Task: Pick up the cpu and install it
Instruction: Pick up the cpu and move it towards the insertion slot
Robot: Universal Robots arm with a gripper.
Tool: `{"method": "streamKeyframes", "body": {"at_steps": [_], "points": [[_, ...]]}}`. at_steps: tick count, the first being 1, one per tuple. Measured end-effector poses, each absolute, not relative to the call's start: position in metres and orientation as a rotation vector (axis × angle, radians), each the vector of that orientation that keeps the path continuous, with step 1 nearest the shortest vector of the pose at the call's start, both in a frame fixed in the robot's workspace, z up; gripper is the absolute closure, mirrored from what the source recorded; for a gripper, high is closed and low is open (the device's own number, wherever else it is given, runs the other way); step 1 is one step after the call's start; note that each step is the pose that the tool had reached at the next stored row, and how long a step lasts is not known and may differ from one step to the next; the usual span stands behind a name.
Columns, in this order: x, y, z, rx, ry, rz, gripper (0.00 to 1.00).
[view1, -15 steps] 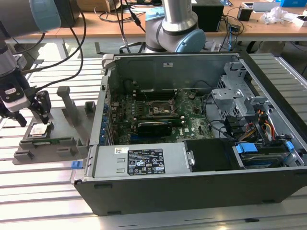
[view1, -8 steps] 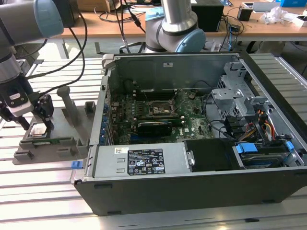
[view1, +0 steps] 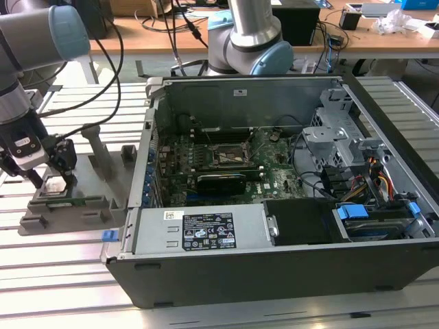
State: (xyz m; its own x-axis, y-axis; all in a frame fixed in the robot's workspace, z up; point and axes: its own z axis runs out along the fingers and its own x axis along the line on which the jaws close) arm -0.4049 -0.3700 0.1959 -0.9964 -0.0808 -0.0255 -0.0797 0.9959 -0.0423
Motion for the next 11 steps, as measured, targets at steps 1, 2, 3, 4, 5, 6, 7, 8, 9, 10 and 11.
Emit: {"method": "streamKeyframes", "body": {"at_steps": [1, 2, 3, 4, 5, 6, 7, 8, 9, 10, 11], "points": [[-0.4054, -0.3697, 0.1949, -0.125, 3.111, -0.064, 0.34], [-0.4060, -0.3695, 0.1940, -0.125, 3.111, -0.064, 0.34], [-0.4062, -0.3694, 0.1932, -0.125, 3.111, -0.064, 0.34], [-0.4062, -0.3693, 0.1921, -0.125, 3.111, -0.064, 0.34], [-0.4063, -0.3693, 0.1911, -0.126, 3.111, -0.064, 0.34], [-0.4064, -0.3691, 0.1894, -0.125, 3.111, -0.064, 0.34], [-0.4065, -0.3691, 0.1887, -0.125, 3.111, -0.064, 0.34], [-0.4065, -0.3691, 0.1888, -0.125, 3.111, -0.064, 0.34], [-0.4064, -0.3691, 0.1887, -0.125, 3.111, -0.064, 0.34], [-0.4064, -0.3691, 0.1887, -0.125, 3.111, -0.064, 0.34], [-0.4064, -0.3691, 0.1886, -0.125, 3.111, -0.064, 0.34]]}}
